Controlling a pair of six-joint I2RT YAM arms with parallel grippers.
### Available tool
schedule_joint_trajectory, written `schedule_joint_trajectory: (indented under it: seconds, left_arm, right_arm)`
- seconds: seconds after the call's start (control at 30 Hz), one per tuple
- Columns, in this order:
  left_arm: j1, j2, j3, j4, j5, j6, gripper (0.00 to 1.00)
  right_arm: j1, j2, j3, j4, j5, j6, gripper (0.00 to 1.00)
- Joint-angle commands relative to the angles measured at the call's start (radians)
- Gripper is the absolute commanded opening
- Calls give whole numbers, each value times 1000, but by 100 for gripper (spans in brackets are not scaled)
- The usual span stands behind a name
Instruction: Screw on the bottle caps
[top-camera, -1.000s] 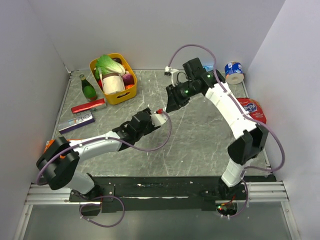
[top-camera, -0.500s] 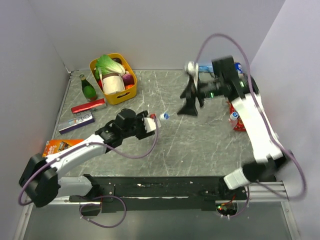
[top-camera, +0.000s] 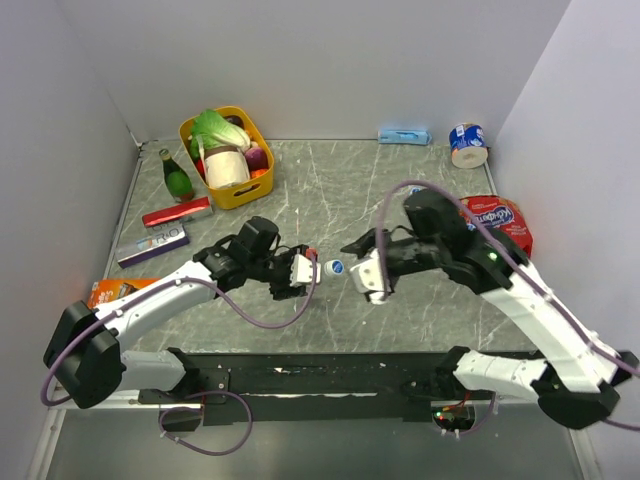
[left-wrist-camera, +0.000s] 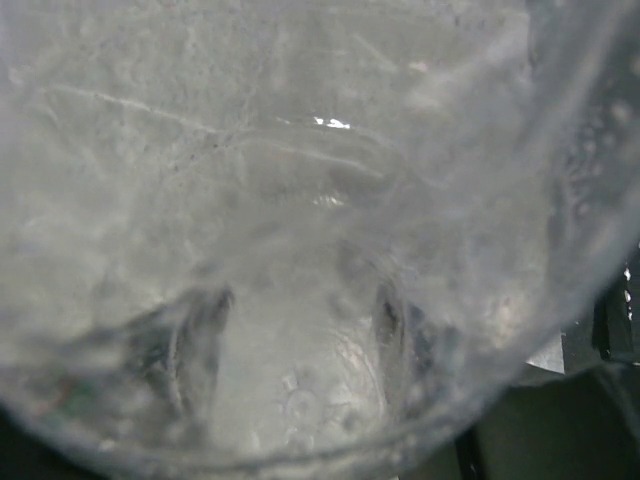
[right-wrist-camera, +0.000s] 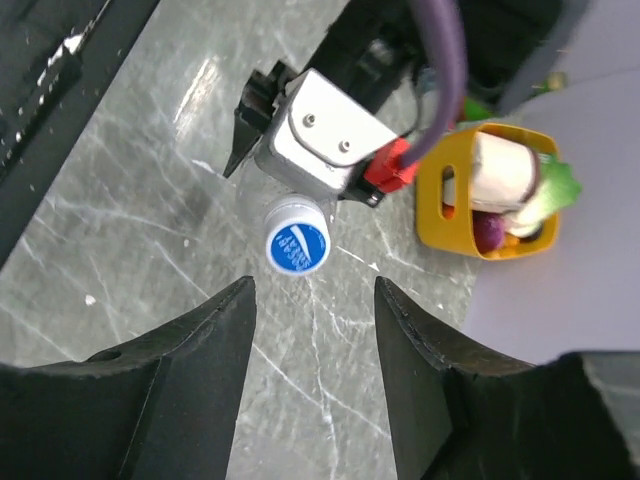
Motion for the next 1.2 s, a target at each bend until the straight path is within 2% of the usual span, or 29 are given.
schedule_joint_trajectory:
  seconds: [0.0,0.2,0.37,0.47,0.57,0.6,0.67,0.7,0.77,0.8,0.83,0.87,0.9,0.97,1.0,1.07,1.1,1.13,1.17]
  left_arm:
    - [2,1,58,-23,72,60,1]
    - [2,1,67,-20,73,64,1]
    - [2,5,73,-20,73,63,1]
    - [2,7,76,-17,70,67,1]
    - [0,7,76,15,50,54,1]
    - [2,4,70,38,37,34,1]
    - [0,-2,61,124,-12,-43,1]
    - [2,-8,49,154,-34,-102,1]
    - [0,-36,15,353,-193,-220,1]
    - [-3,-47,-23,440,-259,-332,1]
    - [-10,-56,-42,508,-458,-377,1]
    - [-24,-68,-60,659,-559,-414,1]
    - [-58,-68,-88,717,-671,-428,1]
    - [-90,-29,-93,823,-838,-364,1]
    - [-124,-6,-85,848,-865,-253,1]
    - [-142,56,-86,881,-875,-110,1]
    - [-164,79,-97,967,-893,78,1]
    - [-175,112,-108,1036,-942,181,1]
    - [-184,211,-119,1114,-1051,281,1]
  right_arm:
    - [47,58,45,-14,52,-109,58]
    - [82,101,61,-45,61,-112,57]
    - [92,110,67,-31,53,-111,51]
    - [98,124,75,-42,47,-111,45]
    - [96,145,88,-47,35,-72,33]
    - [98,156,101,-41,36,-1,24]
    - [93,200,125,-13,58,120,17]
    - [89,219,136,20,76,264,8]
    - [52,291,186,74,130,467,0]
    - [31,326,225,73,180,688,0]
    - [1,419,272,41,197,810,0]
    - [-40,472,379,-2,190,933,0]
    - [-127,519,401,-49,82,1169,0]
    - [-221,550,298,14,-99,1372,0]
    - [-235,549,280,30,-117,1490,0]
    - [-230,558,256,44,-172,1497,0]
    - [-234,566,257,48,-194,1505,0]
    - [-243,584,260,50,-207,1511,0]
    - [-252,590,262,57,-224,1520,0]
